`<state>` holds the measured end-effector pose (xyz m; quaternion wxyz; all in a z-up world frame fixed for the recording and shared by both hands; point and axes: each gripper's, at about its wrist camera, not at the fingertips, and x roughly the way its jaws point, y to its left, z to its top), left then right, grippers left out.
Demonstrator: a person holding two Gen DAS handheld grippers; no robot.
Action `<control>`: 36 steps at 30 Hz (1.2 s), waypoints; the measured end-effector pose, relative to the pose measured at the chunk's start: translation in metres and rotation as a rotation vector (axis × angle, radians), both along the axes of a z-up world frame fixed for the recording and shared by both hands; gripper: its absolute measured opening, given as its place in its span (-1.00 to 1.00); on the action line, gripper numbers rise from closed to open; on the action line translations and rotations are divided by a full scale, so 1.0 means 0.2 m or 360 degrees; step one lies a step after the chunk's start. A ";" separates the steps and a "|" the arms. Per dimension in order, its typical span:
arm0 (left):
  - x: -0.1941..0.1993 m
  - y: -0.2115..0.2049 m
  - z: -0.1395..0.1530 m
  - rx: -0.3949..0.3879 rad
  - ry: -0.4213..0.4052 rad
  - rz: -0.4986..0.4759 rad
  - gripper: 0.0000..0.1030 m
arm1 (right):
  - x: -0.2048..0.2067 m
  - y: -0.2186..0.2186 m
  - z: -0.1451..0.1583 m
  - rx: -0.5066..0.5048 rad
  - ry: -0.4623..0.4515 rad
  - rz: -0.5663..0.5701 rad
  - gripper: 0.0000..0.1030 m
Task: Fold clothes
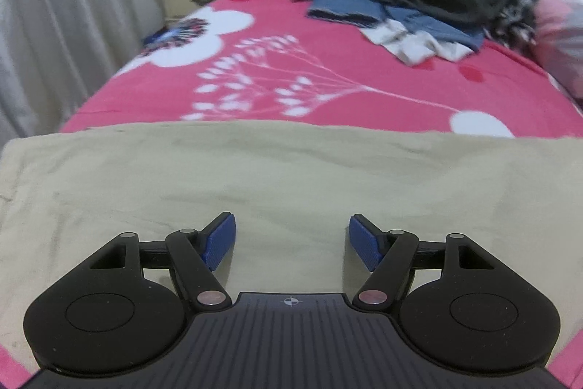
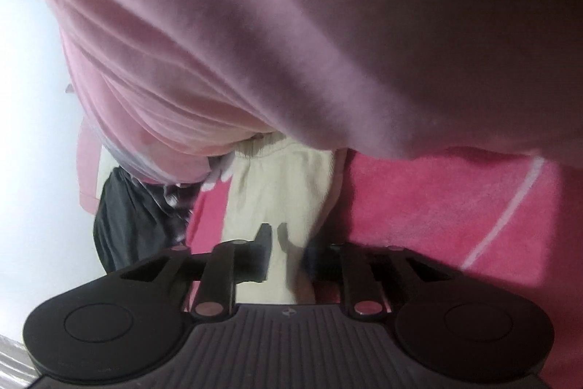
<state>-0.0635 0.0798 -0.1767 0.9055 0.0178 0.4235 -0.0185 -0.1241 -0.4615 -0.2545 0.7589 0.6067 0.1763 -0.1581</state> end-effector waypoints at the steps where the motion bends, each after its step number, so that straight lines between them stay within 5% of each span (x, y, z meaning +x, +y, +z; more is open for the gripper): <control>1: -0.01 -0.02 -0.01 0.0016 -0.0005 -0.0029 0.35 | 0.00 0.00 0.00 0.0004 -0.0006 -0.0003 -0.49; 5: -0.03 -0.09 -0.04 0.0041 0.0001 -0.0109 0.37 | 0.04 0.01 0.01 -0.0020 0.0009 -0.0005 -0.51; 8: -0.05 -0.13 -0.08 0.0118 -0.0001 -0.0153 0.38 | 0.04 0.02 0.02 -0.0068 0.0058 0.0014 -0.84; 10: -0.06 -0.14 -0.09 0.0139 -0.0013 -0.0161 0.38 | 0.03 0.03 0.03 -0.0072 0.0051 0.0015 -0.86; 26: -0.06 -0.13 -0.10 0.0129 -0.0027 -0.0143 0.39 | 0.07 0.19 0.34 -0.0342 -0.0181 0.0302 -0.88; 36: -0.07 -0.17 -0.10 0.0128 -0.0033 -0.0125 0.39 | 0.08 0.25 0.40 -0.0415 -0.0205 0.0390 -0.88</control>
